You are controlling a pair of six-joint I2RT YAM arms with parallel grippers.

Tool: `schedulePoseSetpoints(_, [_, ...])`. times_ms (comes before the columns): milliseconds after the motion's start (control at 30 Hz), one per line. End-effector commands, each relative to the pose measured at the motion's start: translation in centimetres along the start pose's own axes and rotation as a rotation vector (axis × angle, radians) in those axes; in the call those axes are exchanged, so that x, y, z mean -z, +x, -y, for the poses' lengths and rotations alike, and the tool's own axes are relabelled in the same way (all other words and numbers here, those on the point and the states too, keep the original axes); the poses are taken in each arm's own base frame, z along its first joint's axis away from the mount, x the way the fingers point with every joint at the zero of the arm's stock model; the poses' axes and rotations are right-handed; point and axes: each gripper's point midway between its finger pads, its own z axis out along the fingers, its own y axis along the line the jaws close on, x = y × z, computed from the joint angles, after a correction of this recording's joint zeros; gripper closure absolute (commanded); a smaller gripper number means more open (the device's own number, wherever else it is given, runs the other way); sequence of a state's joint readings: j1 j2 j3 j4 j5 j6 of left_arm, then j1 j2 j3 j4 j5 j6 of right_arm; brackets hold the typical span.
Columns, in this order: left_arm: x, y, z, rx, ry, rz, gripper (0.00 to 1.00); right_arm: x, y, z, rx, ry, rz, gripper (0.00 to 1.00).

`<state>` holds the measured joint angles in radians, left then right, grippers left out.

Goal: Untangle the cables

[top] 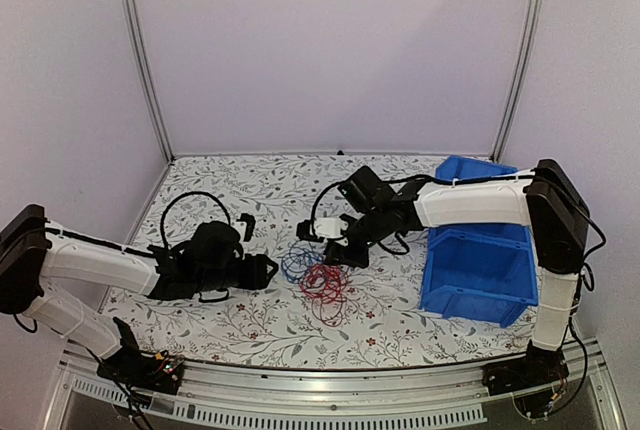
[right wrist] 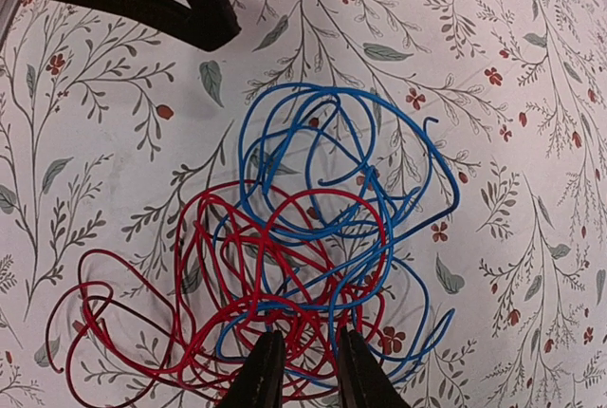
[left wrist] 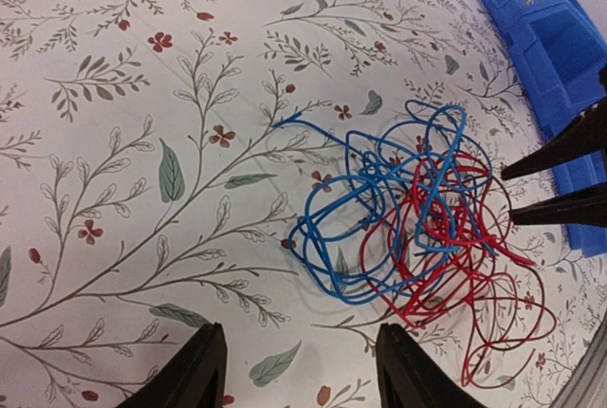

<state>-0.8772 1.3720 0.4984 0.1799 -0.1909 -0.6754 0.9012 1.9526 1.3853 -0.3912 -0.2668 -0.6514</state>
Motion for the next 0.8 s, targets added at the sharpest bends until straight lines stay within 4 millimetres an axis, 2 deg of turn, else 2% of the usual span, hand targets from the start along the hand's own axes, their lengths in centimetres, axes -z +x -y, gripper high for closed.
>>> schedulePoseSetpoints(0, [0.3, -0.8, 0.0, 0.020, 0.016, 0.030, 0.46, -0.4, -1.2, -0.8, 0.018, -0.016, 0.005, 0.77])
schedulePoseSetpoints(267, [0.4, -0.8, -0.2, 0.021, 0.017, 0.039, 0.46, -0.6, 0.3, -2.2, -0.037, -0.062, -0.028, 0.75])
schedulePoseSetpoints(500, [0.4, -0.6, -0.4, 0.023, 0.016, 0.038, 0.46, -1.7, 0.7, -1.7, -0.086, -0.052, -0.054, 0.75])
schedulePoseSetpoints(667, [0.4, -0.4, -0.5, 0.028, 0.017, 0.037, 0.46, -2.4, 1.2, -2.4, -0.108, -0.096, -0.069, 0.74])
schedulePoseSetpoints(767, [0.4, -0.2, -0.5, 0.034, 0.020, 0.035, 0.46, -2.4, 1.2, -2.7, -0.121, -0.110, -0.068, 0.79])
